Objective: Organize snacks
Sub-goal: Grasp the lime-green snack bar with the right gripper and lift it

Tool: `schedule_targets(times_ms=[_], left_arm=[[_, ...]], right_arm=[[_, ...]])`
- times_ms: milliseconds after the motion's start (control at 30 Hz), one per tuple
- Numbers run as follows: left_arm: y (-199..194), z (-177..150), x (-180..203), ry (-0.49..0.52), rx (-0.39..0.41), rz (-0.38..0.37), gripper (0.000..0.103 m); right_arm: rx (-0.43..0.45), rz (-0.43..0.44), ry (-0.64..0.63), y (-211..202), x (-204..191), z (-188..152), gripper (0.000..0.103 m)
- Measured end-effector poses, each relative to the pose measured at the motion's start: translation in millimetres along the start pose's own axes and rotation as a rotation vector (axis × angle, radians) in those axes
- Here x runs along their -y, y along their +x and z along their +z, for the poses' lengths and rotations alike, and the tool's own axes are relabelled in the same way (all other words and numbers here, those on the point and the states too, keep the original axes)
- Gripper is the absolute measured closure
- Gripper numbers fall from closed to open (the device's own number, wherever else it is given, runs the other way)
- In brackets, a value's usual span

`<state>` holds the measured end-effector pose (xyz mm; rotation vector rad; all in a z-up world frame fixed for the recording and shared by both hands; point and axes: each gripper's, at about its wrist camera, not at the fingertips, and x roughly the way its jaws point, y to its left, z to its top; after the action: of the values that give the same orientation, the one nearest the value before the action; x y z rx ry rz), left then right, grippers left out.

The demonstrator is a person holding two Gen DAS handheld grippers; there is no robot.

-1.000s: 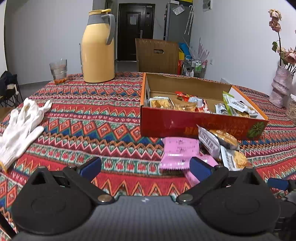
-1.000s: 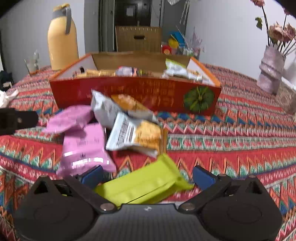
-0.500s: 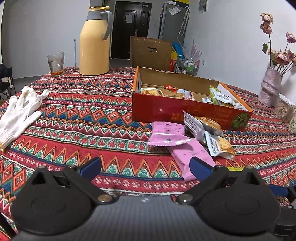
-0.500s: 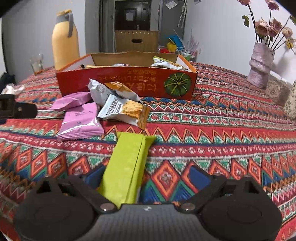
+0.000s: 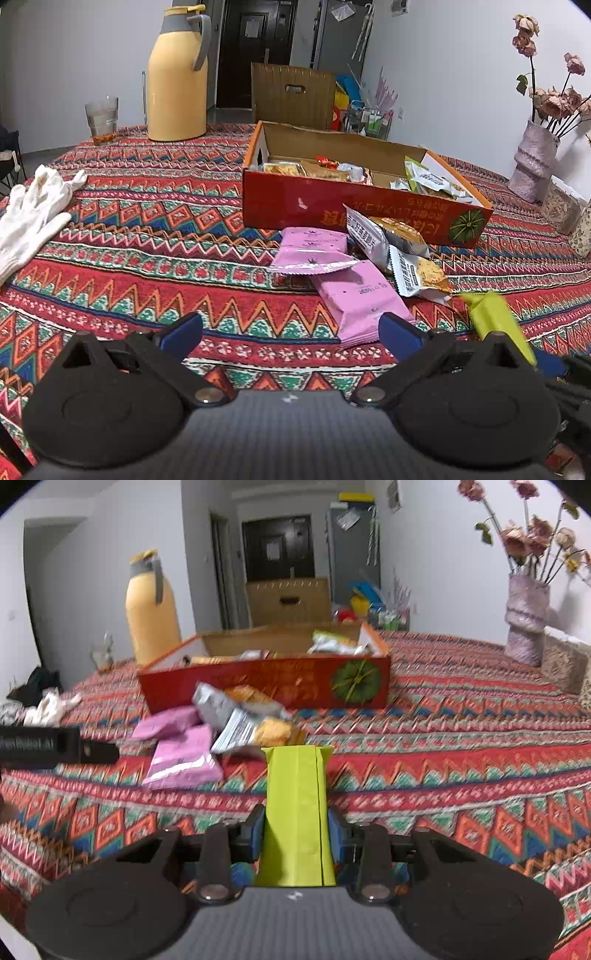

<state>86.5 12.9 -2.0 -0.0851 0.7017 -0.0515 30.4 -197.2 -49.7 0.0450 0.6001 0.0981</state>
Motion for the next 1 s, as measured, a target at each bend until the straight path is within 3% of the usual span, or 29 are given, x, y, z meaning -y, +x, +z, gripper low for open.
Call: schedule_targets(times_ms=[267,567,933,1000], left_arm=[[18,11,23,-0.01,-0.027,0.004,0.0],[47,27,48,-0.02,-0.057,0.089,0.0],[85,33,60,-0.047,-0.12,0.171,0.0],[89,33,62,-0.042,-0.126,0.173,0.004]], right_arm=[[0.091,-0.032,0.024,-2,29,19,0.069],[0.153,-0.051,0.036,16,61,46,0.069],[0.134,-0.023,0.072,53,74,48,0.069],[0.135,-0.014,0.074,54,74,46,0.069]])
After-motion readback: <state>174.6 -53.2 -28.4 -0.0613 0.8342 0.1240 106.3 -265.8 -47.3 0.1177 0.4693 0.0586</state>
